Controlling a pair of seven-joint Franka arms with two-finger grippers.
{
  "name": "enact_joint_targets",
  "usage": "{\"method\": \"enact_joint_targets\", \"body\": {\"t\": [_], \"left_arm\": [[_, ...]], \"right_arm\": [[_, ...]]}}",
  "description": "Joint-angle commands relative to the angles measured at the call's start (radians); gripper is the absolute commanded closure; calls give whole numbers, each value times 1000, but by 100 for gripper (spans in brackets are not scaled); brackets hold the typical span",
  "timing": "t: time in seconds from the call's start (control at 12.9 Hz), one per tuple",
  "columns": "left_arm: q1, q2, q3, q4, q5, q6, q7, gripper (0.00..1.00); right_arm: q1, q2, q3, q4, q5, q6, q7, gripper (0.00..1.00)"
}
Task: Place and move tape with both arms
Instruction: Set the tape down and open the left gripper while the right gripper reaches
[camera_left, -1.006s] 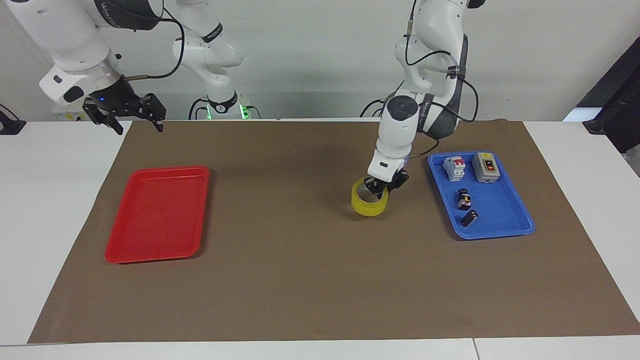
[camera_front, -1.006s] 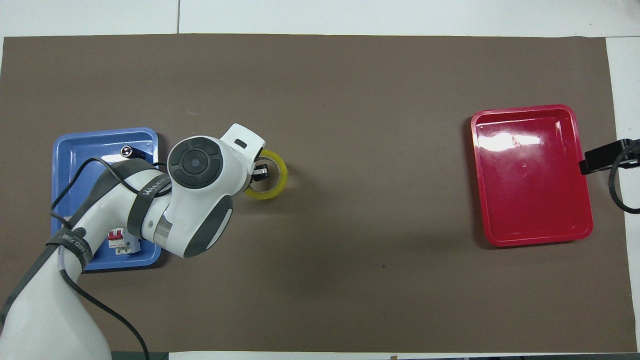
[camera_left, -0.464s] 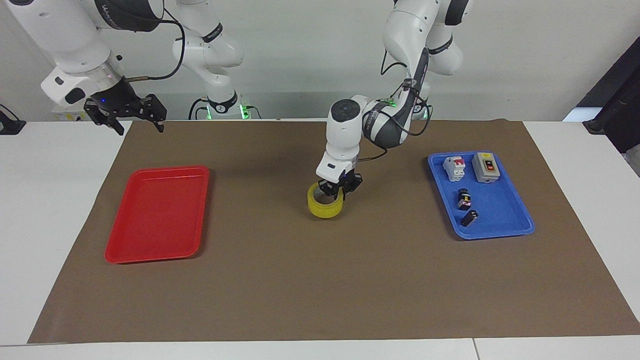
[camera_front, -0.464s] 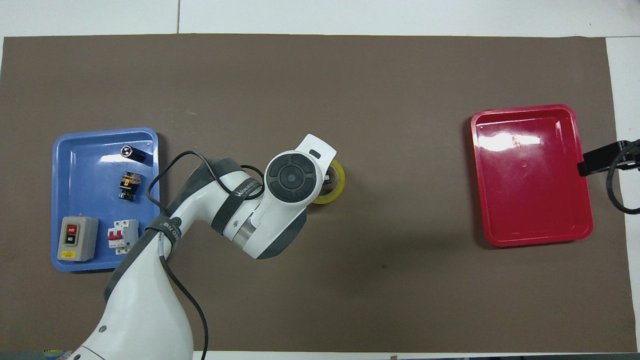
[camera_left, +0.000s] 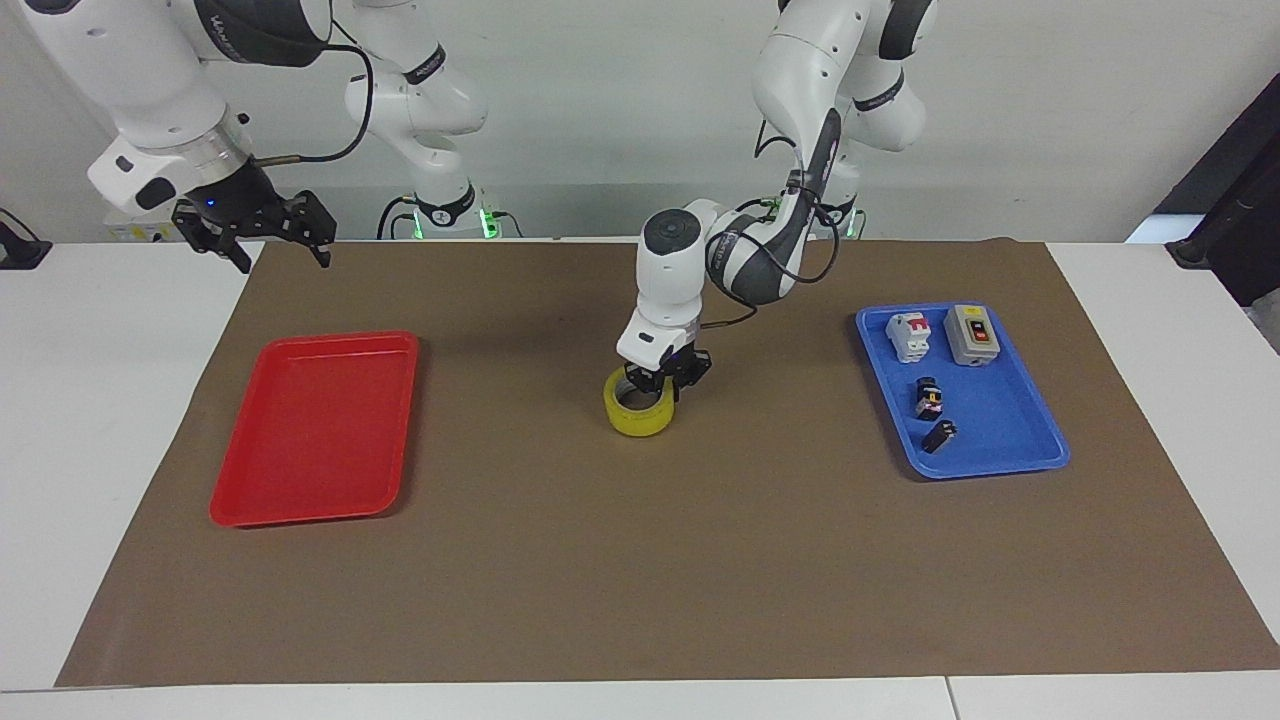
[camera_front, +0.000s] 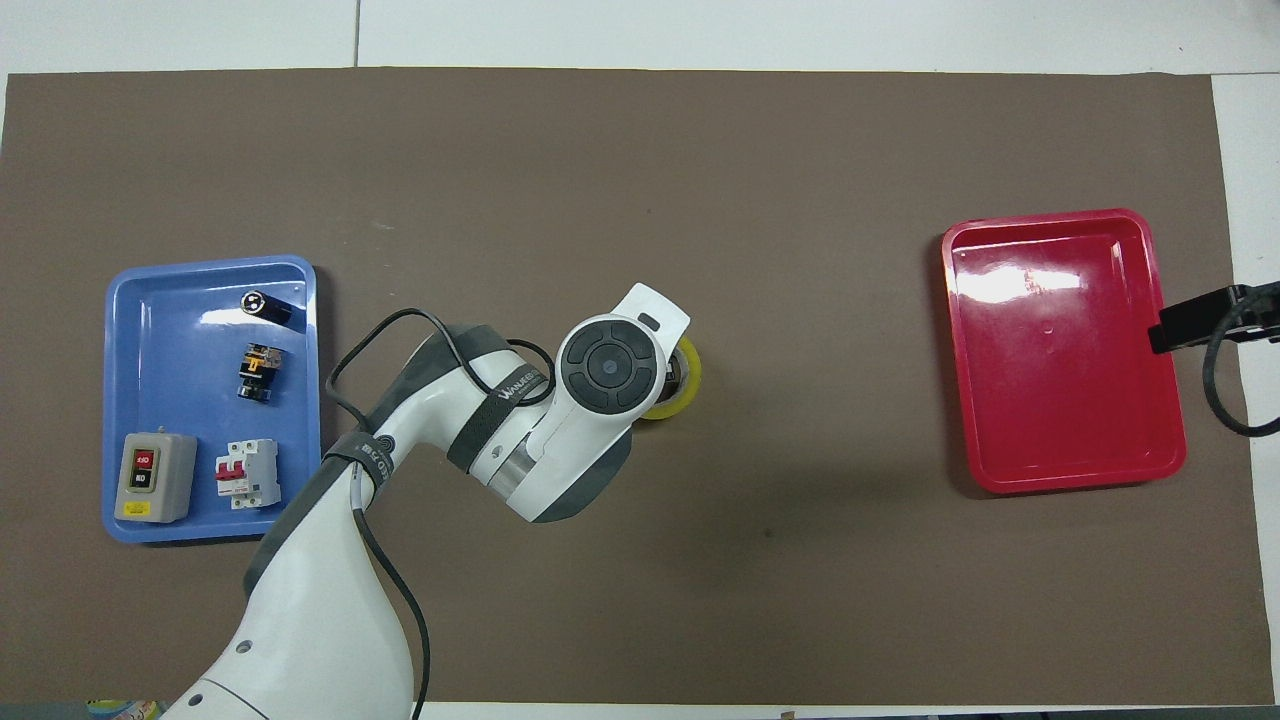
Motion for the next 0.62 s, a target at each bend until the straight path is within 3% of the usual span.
{"method": "enact_joint_targets", "body": {"t": [0.0, 0.15, 0.39, 0.54], "left_arm": [[12, -103, 10, -39, 30, -8, -5, 26], [53, -171, 13, -56, 31, -55, 15, 0], [130, -258, 16, -70, 30, -218, 177, 0], [231, -329, 13, -104, 30, -225, 290, 0]], "right_arm": [[16, -28, 9, -35, 13, 38, 11, 0], [36, -26, 12, -33, 13, 41, 17, 0], [213, -19, 12, -33, 15, 98, 206, 0], [349, 28, 12, -24, 15, 162, 384, 0]]}}
